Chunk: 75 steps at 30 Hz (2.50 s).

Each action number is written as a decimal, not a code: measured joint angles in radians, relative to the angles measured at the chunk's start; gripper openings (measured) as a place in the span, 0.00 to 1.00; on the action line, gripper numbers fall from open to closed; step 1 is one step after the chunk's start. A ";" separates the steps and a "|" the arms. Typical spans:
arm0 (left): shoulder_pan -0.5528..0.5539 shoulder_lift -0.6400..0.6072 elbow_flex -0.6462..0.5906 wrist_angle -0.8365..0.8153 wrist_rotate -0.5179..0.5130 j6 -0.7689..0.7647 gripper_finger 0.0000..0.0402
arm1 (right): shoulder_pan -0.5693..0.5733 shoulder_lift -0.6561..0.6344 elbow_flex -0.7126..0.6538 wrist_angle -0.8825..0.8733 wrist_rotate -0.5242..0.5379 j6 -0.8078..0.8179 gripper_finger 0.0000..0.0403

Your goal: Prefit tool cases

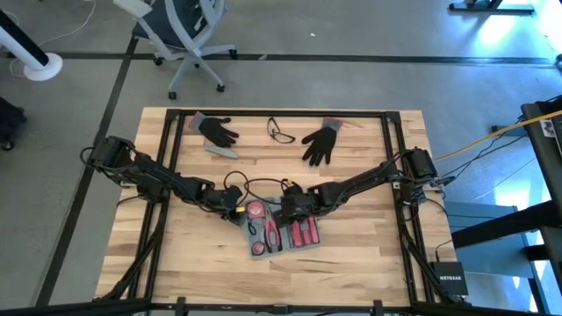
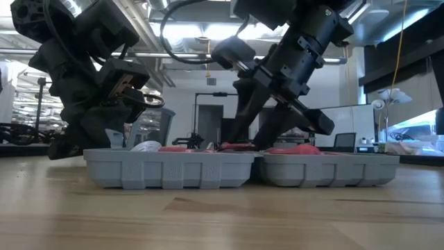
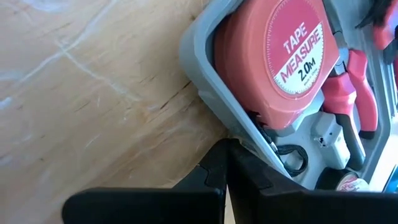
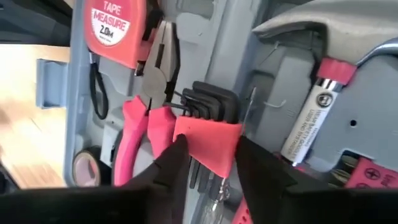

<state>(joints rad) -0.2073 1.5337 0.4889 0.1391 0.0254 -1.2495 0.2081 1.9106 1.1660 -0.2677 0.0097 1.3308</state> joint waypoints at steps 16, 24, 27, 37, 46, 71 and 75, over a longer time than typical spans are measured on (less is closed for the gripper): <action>0.000 0.000 0.000 0.000 -0.008 -0.004 0.00 | 0.001 -0.003 -0.001 0.107 -0.032 -0.016 0.00; -0.015 -0.008 -0.003 0.022 0.005 0.005 0.00 | 0.000 -0.009 -0.001 0.049 -0.029 -0.030 0.00; -0.041 -0.047 -0.005 0.066 0.022 0.065 0.00 | -0.001 -0.009 -0.001 0.050 -0.029 -0.030 0.00; -0.039 -0.222 -0.002 -0.319 -0.110 0.020 0.00 | 0.001 -0.010 -0.001 0.049 -0.029 -0.035 0.00; -0.056 -0.257 0.026 -0.123 -0.122 -0.001 0.00 | 0.001 -0.011 0.000 0.006 -0.091 -0.118 0.00; -0.100 0.235 0.311 0.153 -0.042 0.045 0.00 | -0.003 -0.095 -0.037 -0.063 -0.140 -0.277 0.00; -0.100 0.267 0.313 0.210 -0.032 0.019 0.00 | -0.003 -0.094 -0.038 -0.028 -0.142 -0.263 0.00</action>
<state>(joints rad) -0.3073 1.8009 0.8021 0.3493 -0.0067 -1.2301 0.2050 1.8164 1.1278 -0.2954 -0.1323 1.0674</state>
